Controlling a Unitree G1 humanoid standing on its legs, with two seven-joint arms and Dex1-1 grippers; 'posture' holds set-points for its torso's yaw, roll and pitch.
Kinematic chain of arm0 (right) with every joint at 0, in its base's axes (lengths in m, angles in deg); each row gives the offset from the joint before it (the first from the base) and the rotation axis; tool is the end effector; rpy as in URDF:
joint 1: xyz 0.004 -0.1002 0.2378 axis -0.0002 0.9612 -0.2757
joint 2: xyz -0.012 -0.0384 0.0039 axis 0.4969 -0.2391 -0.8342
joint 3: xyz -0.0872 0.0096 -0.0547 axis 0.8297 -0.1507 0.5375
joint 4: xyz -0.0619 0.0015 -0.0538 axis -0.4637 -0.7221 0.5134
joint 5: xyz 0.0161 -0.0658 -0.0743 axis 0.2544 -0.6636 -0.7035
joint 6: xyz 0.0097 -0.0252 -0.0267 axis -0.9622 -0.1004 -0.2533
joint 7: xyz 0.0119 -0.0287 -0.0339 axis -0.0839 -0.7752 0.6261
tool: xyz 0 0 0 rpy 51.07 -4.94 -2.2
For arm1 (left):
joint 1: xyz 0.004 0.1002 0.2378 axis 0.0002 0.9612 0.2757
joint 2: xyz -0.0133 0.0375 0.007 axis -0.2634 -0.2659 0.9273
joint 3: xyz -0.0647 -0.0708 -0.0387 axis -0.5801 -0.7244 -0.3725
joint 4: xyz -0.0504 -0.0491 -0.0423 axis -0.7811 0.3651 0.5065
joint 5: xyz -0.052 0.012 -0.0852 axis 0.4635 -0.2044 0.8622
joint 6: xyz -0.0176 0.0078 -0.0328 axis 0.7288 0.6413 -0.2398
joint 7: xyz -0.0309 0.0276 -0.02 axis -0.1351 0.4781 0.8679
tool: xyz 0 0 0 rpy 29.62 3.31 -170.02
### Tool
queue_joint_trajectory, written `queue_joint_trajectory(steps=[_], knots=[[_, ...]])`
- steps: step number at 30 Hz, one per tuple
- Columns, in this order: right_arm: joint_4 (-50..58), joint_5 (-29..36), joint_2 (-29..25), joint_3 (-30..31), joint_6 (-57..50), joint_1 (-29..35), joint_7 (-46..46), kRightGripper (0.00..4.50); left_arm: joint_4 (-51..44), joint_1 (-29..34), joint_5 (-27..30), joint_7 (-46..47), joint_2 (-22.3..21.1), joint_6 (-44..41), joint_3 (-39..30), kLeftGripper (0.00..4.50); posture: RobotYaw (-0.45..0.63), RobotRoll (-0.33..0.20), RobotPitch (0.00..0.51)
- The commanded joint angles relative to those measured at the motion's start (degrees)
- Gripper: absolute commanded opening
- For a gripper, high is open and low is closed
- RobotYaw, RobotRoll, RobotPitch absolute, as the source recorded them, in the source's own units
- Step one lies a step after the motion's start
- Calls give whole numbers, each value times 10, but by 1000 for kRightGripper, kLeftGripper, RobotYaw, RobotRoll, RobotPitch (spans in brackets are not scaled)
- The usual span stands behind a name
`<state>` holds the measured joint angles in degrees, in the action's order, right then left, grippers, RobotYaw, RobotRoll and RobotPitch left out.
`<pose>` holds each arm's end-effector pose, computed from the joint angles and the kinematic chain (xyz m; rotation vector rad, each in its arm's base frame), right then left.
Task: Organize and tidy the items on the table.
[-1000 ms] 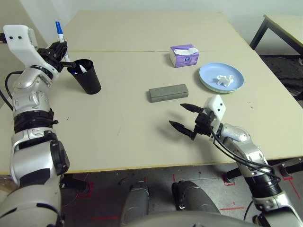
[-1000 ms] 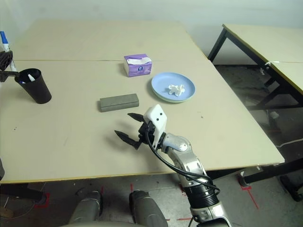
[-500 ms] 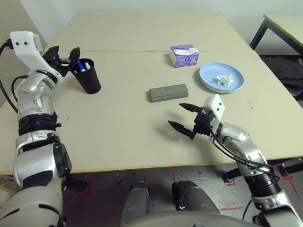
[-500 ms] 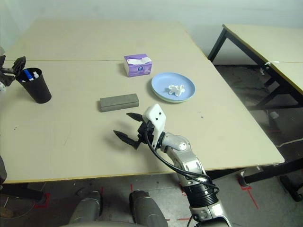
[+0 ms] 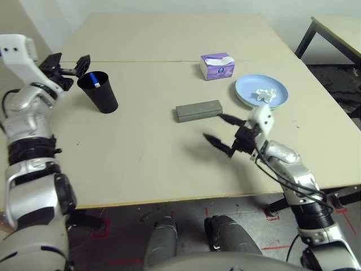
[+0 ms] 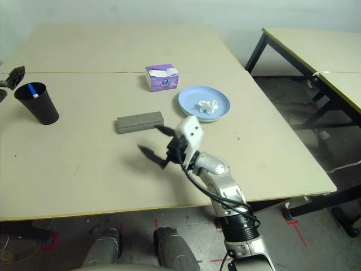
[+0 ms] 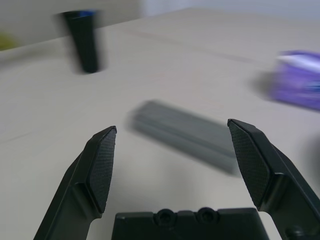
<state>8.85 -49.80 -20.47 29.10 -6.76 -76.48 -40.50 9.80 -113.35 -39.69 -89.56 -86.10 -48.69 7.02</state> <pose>0.2514 -0.1897 0.1239 -0.1042 -0.1666 0.7393 0.2528 0.3855 0.2210 0.0330 -0.1992 0.0065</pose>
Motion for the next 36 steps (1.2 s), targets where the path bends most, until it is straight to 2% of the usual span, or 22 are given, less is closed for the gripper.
queue_joint_trajectory(steps=[1,4,7,13,15,21,29,36], knots=[[-31,-5,-25,-69,17,0,-42,4500,-62,66,65,-6,-8,-59,-79,4482,-20,0,124],[-58,-7,-57,-133,21,8,-80,4500,-118,150,102,-3,-2,-87,-144,4482,-10,0,129],[-87,0,-70,-192,18,21,-125,4500,-148,227,94,16,5,-97,-162,4482,-1,0,134],[-124,-5,-68,-240,40,58,-169,4500,-195,333,42,31,33,-94,-98,4482,6,0,138],[-132,-4,-65,-245,37,65,-181,4500,-210,342,27,23,37,-83,-70,4482,6,0,138],[-145,-14,-51,-234,61,95,-189,4500,-212,326,12,20,38,-70,-43,4482,0,0,140],[-115,-10,-40,-223,57,102,-188,4500,-223,315,15,23,28,-84,-48,4482,8,0,169],[-108,-13,-47,-229,55,115,-194,4500,-247,311,16,31,31,-94,-45,4482,18,0,165]])
